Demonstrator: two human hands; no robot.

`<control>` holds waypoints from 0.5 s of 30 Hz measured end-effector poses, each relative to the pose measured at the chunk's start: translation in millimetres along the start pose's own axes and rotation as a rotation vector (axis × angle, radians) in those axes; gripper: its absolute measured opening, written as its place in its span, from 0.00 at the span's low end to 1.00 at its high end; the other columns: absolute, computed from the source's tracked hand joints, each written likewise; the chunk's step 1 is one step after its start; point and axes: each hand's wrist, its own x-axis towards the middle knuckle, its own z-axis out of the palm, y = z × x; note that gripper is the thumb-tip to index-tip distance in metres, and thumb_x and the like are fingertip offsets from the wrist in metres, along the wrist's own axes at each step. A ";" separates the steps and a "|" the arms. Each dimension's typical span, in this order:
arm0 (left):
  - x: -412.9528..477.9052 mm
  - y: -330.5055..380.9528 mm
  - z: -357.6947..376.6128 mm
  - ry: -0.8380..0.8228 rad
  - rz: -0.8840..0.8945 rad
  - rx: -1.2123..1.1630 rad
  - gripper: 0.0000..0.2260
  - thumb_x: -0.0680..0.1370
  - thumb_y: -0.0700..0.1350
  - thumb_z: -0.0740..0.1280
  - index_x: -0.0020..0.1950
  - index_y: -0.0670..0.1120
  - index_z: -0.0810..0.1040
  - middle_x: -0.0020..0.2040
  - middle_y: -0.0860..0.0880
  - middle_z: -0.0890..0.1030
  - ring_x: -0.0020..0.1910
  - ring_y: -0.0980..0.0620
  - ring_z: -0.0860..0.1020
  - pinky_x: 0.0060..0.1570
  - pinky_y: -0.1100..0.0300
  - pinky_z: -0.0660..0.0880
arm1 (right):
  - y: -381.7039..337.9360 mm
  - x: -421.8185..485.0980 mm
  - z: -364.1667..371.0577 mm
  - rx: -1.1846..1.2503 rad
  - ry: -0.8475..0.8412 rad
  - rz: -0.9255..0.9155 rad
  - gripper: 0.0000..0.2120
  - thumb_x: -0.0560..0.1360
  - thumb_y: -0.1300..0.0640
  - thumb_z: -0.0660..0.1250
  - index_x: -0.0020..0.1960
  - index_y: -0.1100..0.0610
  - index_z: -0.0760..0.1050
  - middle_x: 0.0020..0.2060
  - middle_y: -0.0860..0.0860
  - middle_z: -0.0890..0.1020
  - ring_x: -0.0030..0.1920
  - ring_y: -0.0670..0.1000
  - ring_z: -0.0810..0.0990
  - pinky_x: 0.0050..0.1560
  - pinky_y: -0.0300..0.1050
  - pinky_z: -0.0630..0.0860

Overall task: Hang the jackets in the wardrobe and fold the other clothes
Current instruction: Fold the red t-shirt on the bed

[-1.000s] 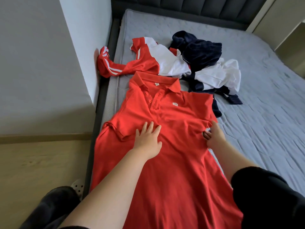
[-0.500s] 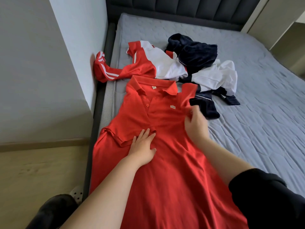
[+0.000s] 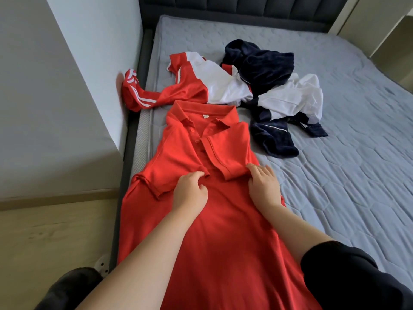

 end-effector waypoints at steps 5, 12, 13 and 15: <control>33.1 31.8 9.5 -0.175 -0.484 -0.603 0.05 0.77 0.37 0.60 0.45 0.40 0.76 0.34 0.49 0.80 0.43 0.48 0.82 0.53 0.51 0.76 | 8.1 -22.9 16.0 -0.036 -0.111 0.316 0.18 0.67 0.70 0.66 0.57 0.68 0.75 0.49 0.63 0.81 0.52 0.62 0.78 0.57 0.56 0.70; 42.2 66.0 39.5 -0.354 -0.745 -0.701 0.10 0.77 0.48 0.67 0.48 0.41 0.73 0.42 0.46 0.77 0.32 0.51 0.76 0.30 0.60 0.72 | 14.6 -15.1 10.9 0.136 -0.240 0.536 0.13 0.72 0.64 0.61 0.57 0.60 0.68 0.46 0.58 0.80 0.47 0.61 0.78 0.40 0.48 0.68; 42.4 66.5 41.8 -0.322 -0.772 -0.672 0.11 0.77 0.48 0.67 0.42 0.41 0.73 0.36 0.46 0.74 0.30 0.52 0.73 0.30 0.61 0.70 | 15.8 -11.4 7.8 0.136 -0.273 0.507 0.13 0.72 0.63 0.61 0.56 0.60 0.68 0.46 0.57 0.80 0.48 0.61 0.78 0.42 0.49 0.71; 41.6 65.0 44.7 -0.251 -0.805 -0.627 0.14 0.76 0.47 0.68 0.36 0.42 0.70 0.32 0.47 0.71 0.27 0.51 0.70 0.32 0.61 0.70 | 20.9 -0.5 1.1 0.112 -0.338 0.432 0.15 0.70 0.63 0.62 0.57 0.60 0.69 0.49 0.57 0.81 0.50 0.61 0.78 0.44 0.51 0.73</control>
